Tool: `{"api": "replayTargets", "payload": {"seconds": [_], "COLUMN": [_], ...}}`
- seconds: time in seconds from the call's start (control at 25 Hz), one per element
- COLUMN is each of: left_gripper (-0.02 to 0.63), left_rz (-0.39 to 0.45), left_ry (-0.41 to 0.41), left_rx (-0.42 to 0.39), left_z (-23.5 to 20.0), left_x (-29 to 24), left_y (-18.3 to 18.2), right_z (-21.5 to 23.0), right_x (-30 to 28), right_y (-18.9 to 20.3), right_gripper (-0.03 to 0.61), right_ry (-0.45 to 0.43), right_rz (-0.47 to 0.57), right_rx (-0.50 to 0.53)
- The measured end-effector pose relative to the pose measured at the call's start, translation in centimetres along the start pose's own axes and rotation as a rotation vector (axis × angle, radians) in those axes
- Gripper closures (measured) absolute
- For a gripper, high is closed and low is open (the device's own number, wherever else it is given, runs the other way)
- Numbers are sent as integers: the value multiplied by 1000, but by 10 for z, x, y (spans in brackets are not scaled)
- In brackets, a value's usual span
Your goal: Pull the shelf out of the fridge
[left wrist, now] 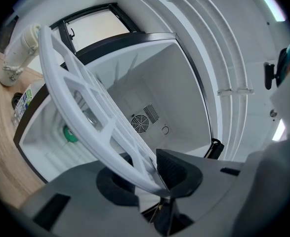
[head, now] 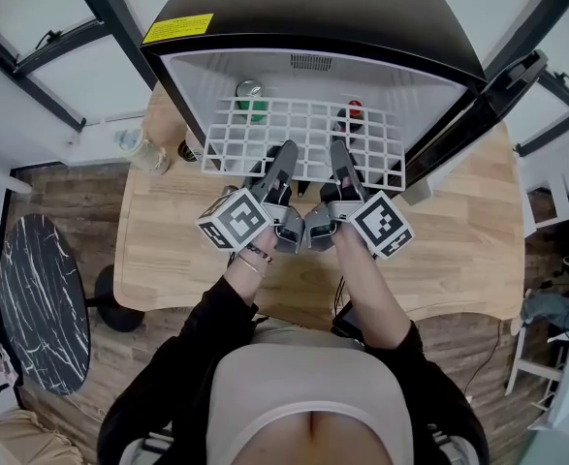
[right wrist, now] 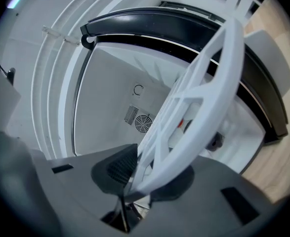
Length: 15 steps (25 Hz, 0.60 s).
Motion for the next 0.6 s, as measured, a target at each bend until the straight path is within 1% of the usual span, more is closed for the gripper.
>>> {"api": "replayTargets", "payload": {"seconds": [0.32,0.6], "left_gripper": [508,508], "left_rz": [-16,-25], "left_ry": [2,-14], "left_rx": [9,-12], "left_z": [2,4], "left_x": [4,8], "left_y": [0,1], "right_z": [-1,-2], "right_x": [4,8], "right_y": [1,2], "right_gripper": [479,479], "right_ry": [3,7], "right_rz": [-9,-12], "right_rx": [-6,3]}}
Point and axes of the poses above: the fingertips, and each gripper's own axes: x backward along the fingers, z to its right, y out of its underside, the point moved 9 cm from there along x, backward along the fingers, and after that the axes turned 8 degrees about -x, right-handed, at the moved point
